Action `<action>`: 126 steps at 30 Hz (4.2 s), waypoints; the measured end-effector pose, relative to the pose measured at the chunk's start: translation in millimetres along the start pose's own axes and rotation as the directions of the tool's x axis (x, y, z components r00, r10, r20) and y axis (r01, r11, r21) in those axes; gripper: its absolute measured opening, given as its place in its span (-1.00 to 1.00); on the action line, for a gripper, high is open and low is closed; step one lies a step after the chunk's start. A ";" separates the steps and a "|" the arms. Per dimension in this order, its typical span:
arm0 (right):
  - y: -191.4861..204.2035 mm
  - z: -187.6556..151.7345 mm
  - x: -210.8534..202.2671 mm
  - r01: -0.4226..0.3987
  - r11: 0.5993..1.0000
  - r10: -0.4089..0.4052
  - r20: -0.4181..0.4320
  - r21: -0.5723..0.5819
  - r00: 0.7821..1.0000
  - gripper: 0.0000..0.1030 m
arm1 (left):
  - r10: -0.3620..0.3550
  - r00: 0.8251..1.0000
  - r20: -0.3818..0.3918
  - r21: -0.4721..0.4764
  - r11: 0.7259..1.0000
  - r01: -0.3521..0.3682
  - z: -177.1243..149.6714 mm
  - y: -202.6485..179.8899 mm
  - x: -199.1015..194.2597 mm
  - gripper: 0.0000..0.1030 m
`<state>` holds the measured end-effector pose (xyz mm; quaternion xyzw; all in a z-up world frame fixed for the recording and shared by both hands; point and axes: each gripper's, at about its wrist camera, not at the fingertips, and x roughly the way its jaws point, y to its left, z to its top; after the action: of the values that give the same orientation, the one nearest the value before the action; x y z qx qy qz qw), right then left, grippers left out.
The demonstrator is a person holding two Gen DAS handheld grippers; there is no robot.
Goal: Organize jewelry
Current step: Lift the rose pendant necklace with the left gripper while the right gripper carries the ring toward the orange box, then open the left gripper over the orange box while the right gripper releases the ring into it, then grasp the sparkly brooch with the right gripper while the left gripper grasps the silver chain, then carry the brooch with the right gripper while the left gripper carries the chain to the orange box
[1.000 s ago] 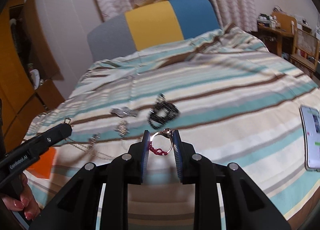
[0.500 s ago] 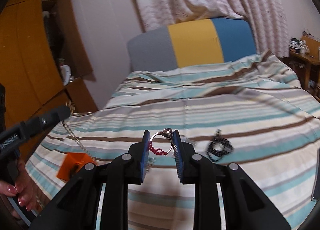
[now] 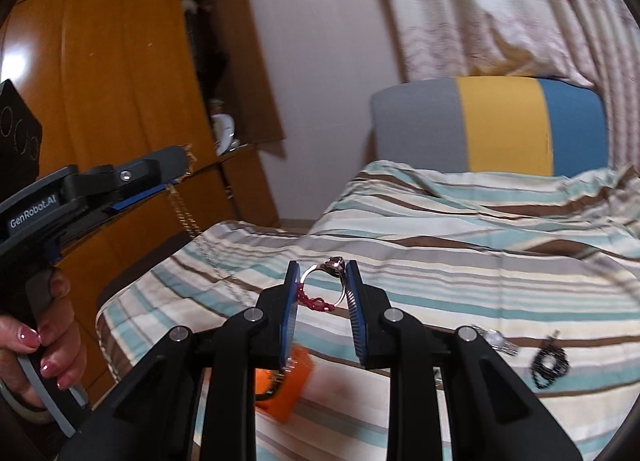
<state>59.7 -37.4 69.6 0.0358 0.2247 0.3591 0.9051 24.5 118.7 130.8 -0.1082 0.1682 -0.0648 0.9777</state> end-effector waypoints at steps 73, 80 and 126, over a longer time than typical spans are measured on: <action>-113.0 -130.2 61.1 0.297 0.953 -0.268 -0.294 0.055 0.917 -0.35 | 0.156 0.920 -0.359 -0.038 0.983 -0.181 -151.0 6.9 84.2 0.67; -177.1 -122.3 70.5 0.372 0.928 -0.343 -0.325 0.031 0.882 -0.22 | 0.124 0.900 -0.417 0.045 0.992 -0.115 -163.0 -41.9 130.4 0.67; -168.5 -103.1 9.5 0.335 0.925 -0.298 -0.201 0.181 0.933 -0.57 | 0.041 0.888 -0.458 0.018 0.999 -0.036 -175.6 -59.6 189.1 -0.58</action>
<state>127.9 -165.6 -64.6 0.0647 0.3409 0.1835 0.9197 135.7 -3.2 -76.4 -0.0821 0.3957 -0.0699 0.9120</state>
